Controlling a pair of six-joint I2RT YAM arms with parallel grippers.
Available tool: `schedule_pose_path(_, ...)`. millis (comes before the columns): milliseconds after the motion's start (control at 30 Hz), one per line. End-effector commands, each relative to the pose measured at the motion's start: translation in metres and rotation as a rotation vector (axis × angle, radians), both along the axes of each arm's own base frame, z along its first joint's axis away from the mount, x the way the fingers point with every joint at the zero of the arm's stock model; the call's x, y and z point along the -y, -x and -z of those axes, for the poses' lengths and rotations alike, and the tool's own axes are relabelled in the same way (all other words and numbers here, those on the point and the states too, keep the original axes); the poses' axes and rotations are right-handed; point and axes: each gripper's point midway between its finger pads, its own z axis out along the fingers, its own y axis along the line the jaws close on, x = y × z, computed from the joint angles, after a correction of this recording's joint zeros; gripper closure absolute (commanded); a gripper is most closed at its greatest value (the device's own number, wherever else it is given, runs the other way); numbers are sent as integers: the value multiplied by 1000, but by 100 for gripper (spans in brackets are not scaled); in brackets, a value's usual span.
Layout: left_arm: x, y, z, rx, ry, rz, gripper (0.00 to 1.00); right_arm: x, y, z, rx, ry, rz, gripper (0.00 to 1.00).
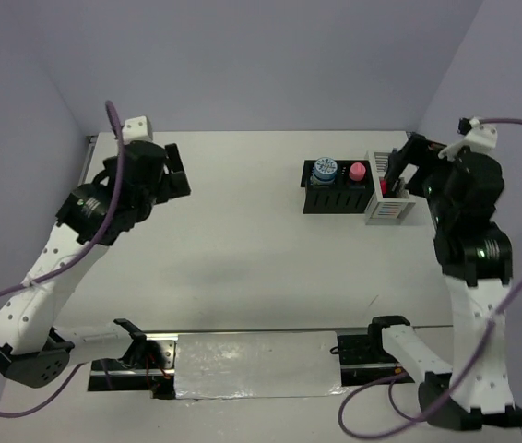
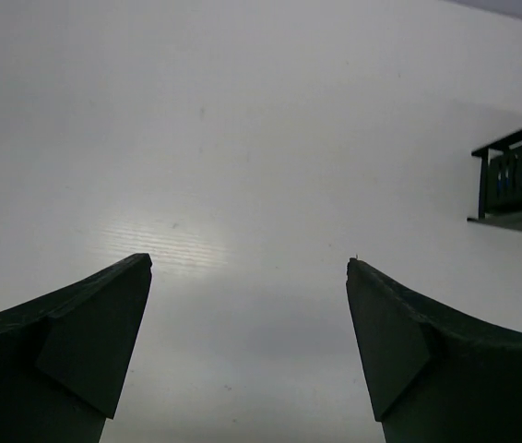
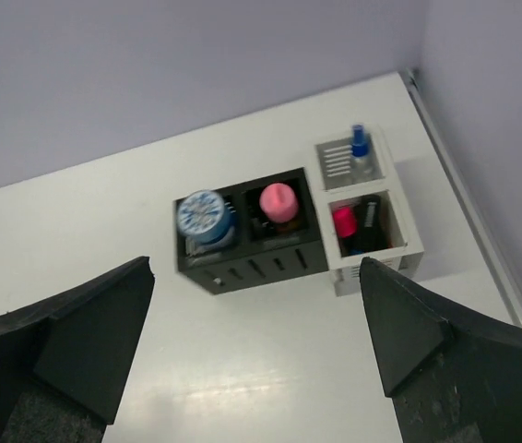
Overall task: Sort the stationery into containers
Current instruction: Reset both arms
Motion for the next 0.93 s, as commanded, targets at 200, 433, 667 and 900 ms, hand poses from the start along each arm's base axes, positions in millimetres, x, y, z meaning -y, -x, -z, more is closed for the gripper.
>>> schedule_pose_path(200, -81, 48, -37, 146, -133, -160, 1, -39, 138, -15, -21, 22, -237, 0)
schedule_pose_path(433, -108, 91, -28, 243, -60, -167, 1, -40, 193, 10, -13, 35, -313, 0)
schedule_pose_path(667, -120, 119, -13, 232, -10, -165, 1, -25, 212, 21, 4, 50, -251, 0)
schedule_pose_path(900, -127, 124, -16, 224, -33, -177, 1, -27, 208, 25, -9, 41, -255, 0)
